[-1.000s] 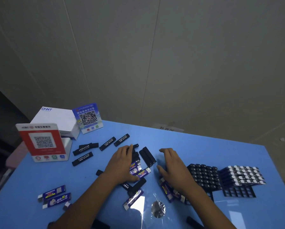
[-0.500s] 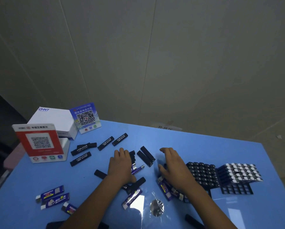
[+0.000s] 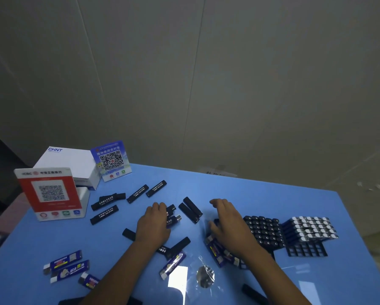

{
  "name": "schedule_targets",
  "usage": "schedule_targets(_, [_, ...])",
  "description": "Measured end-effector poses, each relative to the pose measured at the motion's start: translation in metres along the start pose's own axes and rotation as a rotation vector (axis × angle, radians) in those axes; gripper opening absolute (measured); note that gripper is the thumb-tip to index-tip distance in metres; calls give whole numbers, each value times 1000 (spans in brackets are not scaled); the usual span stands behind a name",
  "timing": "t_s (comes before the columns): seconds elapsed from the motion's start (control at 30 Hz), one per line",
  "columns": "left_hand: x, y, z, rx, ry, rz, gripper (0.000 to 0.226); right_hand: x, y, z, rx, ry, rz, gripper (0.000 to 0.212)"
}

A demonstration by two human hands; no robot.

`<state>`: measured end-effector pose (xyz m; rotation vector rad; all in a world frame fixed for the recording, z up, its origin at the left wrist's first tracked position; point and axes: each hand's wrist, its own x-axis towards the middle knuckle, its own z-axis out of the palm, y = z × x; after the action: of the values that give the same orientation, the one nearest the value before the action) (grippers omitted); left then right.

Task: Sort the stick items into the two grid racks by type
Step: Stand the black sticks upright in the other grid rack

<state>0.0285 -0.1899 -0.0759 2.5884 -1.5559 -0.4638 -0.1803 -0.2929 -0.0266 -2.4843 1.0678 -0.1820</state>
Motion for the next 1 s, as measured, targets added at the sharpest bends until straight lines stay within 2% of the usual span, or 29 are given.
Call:
schedule_targets(0.27, [-19, 7, -25, -333, 119, -26, 47, -24, 4, -16, 14, 21, 37, 46])
schedule_targets(0.5, [-52, 35, -31, -675, 110, 5, 42, -44, 8, -28, -52, 99, 24, 49])
schedule_targets(0.8, [-90, 99, -24, -773, 73, 50, 41, -87, 35, -56, -212, 129, 22, 72])
schedule_targets(1.0, [-118, 157, -24, -759, 95, 29, 44, -122, 63, -84, -183, 103, 14, 78])
